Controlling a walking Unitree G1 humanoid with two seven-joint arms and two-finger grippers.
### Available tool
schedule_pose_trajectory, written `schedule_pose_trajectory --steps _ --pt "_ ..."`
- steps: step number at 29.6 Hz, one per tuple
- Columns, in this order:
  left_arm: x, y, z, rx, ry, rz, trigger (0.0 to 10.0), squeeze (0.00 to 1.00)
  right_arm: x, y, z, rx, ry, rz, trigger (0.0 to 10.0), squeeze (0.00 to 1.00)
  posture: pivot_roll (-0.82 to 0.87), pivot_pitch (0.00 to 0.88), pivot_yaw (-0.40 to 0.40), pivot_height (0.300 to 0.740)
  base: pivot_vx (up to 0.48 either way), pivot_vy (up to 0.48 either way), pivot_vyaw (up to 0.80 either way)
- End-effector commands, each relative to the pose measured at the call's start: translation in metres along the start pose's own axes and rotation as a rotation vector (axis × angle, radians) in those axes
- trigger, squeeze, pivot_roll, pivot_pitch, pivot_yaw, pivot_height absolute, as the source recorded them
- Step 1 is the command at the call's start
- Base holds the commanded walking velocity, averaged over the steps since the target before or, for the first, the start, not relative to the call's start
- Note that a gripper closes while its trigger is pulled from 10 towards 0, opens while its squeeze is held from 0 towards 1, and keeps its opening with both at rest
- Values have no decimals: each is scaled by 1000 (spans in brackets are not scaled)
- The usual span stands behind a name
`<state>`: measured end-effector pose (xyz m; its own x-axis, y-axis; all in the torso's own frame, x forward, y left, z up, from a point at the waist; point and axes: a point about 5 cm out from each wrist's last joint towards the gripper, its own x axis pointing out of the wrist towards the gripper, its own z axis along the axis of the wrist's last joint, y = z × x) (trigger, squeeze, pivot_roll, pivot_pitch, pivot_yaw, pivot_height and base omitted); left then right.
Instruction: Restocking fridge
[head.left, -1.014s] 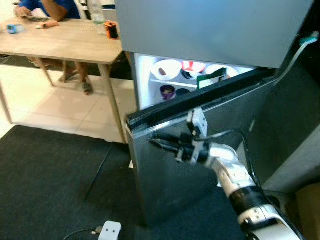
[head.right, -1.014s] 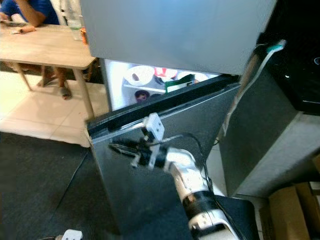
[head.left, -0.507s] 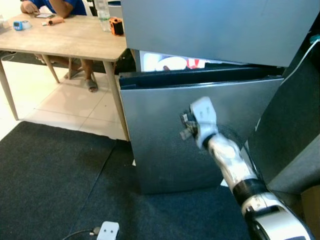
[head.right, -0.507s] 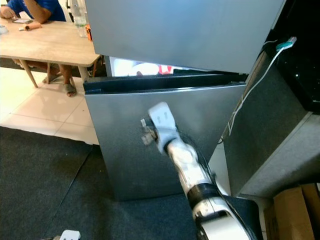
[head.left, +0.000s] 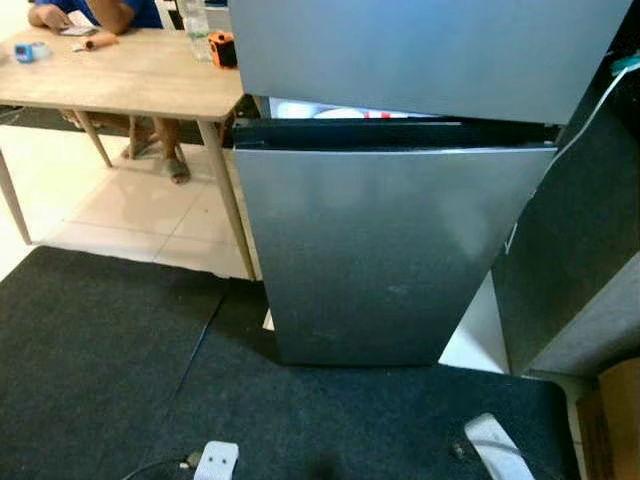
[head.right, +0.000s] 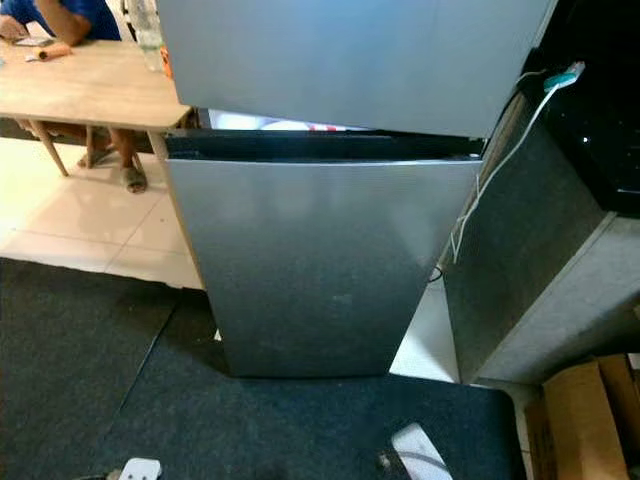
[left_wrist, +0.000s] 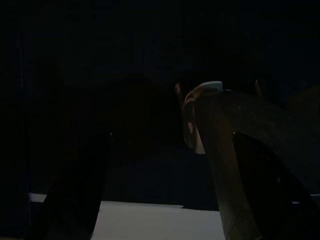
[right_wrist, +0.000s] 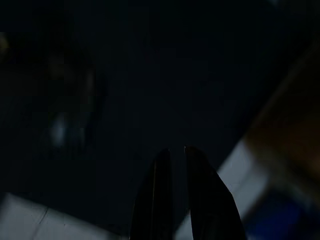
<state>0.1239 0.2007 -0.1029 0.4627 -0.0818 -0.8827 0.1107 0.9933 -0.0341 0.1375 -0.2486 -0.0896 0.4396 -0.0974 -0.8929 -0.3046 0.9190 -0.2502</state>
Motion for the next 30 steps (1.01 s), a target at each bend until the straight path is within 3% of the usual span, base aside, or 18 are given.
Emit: schedule_pose_trajectory --steps 1,4,14,30 --pt "-2 -6 -16 8 66 -27 10000 0 -2 2 -12 27 40 -1 10000 0 -79 110 -22 740 251 0 0" --pt "-1 -7 -15 12 66 -33 10000 0 -4 4 -22 24 59 2 10000 0 -79 110 -21 740 266 0 0" --pt "0 -7 -11 18 57 -39 10000 0 0 2 -4 18 -3 -8 10000 0 -78 106 -16 740 318 0 0" --pt "-1 -8 -12 18 60 -48 10000 0 0 7 4 59 -61 24 10000 0 -76 107 -14 740 319 0 0"
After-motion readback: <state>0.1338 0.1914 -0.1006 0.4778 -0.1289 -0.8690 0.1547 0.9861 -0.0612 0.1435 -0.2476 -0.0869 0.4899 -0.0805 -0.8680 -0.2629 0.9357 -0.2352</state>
